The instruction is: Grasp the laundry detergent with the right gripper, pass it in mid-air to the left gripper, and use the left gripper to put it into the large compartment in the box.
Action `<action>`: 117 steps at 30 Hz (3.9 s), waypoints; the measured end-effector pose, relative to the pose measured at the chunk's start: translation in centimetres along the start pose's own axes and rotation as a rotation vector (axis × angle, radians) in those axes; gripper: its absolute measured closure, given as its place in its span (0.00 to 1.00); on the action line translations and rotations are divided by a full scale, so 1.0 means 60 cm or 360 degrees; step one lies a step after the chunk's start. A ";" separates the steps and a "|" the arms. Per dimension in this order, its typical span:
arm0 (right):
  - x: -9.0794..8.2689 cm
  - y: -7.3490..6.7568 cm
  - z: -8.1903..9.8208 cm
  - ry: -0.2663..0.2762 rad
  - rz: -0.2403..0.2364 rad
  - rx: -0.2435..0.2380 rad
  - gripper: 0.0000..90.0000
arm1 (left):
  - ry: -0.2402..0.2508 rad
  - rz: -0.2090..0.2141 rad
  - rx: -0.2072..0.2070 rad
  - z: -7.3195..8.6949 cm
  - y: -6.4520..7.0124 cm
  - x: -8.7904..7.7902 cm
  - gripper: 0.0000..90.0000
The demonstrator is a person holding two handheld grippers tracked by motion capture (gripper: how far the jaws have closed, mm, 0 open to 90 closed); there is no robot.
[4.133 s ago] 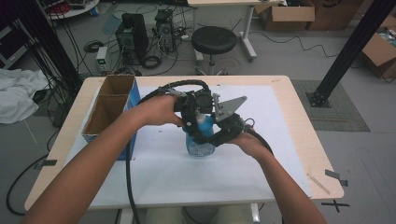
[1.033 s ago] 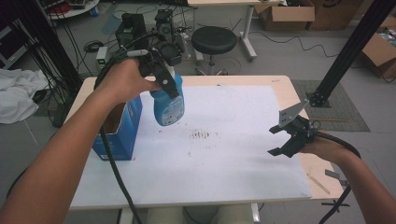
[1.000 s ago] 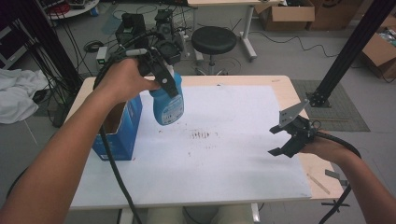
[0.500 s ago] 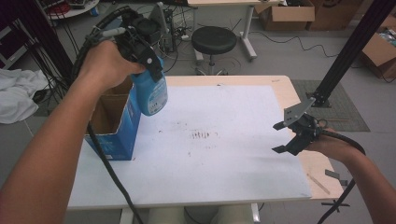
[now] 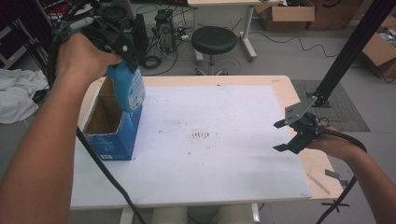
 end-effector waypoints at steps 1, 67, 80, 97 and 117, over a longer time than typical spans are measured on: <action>0.000 0.000 -0.001 -0.0003 0.0001 -0.0002 0.20 | 0.0004 -0.0010 -0.0028 0.002 -0.005 -0.002 0.42; 0.012 -0.005 0.021 -0.0059 0.0017 0.0054 0.19 | -0.0043 -0.0024 -0.0384 0.124 -0.148 0.271 0.42; 0.021 -0.004 0.018 -0.0066 0.0004 0.0059 0.19 | -0.0083 -0.0016 -0.0371 0.142 -0.157 0.303 0.42; 0.026 -0.008 0.018 -0.0059 -0.0011 0.0077 0.20 | -0.0076 -0.0010 -0.0387 0.143 -0.159 0.304 0.42; 0.031 -0.009 0.007 -0.0051 -0.0029 0.0067 0.20 | 0.0005 0.0068 -0.0412 0.139 -0.161 0.276 0.35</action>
Point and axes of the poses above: each handheld gripper's, and its own axes: x roughly forward along the jaws, z roughly out of its underside, y roughly to its right, the point moved 6 cm from there along x, roughly forward along the jaws, and after that the axes turned 7 degrees about z, right-handed, at the moved point
